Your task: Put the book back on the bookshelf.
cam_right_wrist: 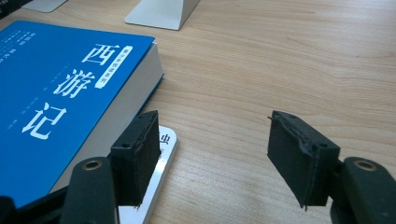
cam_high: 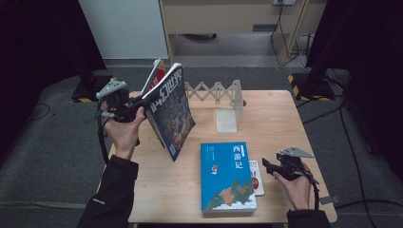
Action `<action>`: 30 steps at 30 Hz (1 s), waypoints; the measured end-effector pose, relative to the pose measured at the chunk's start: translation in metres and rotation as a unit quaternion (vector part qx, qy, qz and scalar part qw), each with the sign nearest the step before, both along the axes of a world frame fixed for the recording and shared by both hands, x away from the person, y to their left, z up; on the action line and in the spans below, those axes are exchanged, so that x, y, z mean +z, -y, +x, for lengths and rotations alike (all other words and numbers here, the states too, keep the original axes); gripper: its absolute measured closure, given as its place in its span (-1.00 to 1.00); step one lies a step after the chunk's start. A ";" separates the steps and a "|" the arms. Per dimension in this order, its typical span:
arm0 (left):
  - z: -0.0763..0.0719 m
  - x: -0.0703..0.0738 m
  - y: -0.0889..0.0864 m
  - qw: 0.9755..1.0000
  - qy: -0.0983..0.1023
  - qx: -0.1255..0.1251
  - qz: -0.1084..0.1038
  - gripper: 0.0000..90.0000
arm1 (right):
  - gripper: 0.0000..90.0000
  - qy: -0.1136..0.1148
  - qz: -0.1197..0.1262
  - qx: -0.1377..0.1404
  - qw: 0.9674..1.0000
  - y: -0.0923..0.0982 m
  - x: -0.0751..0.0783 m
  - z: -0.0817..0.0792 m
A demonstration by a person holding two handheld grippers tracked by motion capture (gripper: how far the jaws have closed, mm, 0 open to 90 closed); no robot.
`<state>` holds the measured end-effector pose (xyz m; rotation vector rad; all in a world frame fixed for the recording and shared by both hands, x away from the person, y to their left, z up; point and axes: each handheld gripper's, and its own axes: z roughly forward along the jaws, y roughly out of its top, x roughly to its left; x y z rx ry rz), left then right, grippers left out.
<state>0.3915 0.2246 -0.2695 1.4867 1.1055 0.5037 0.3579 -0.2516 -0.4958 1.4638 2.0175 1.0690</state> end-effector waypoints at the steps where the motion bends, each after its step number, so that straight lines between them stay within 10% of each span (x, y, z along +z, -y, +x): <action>1: 0.002 0.001 -0.002 1.000 0.004 0.005 0.002 0.82 | -0.24 -0.001 -0.001 0.000 1.000 0.000 0.000 0.000; 14: 0.037 0.013 0.007 0.994 0.044 0.082 0.054 0.82 | -0.24 0.000 -0.005 0.000 1.000 0.003 -0.001 0.002; 30: 0.082 -0.015 0.024 0.989 0.034 0.124 0.077 0.82 | -0.23 -0.004 -0.007 0.004 1.000 0.004 -0.004 0.004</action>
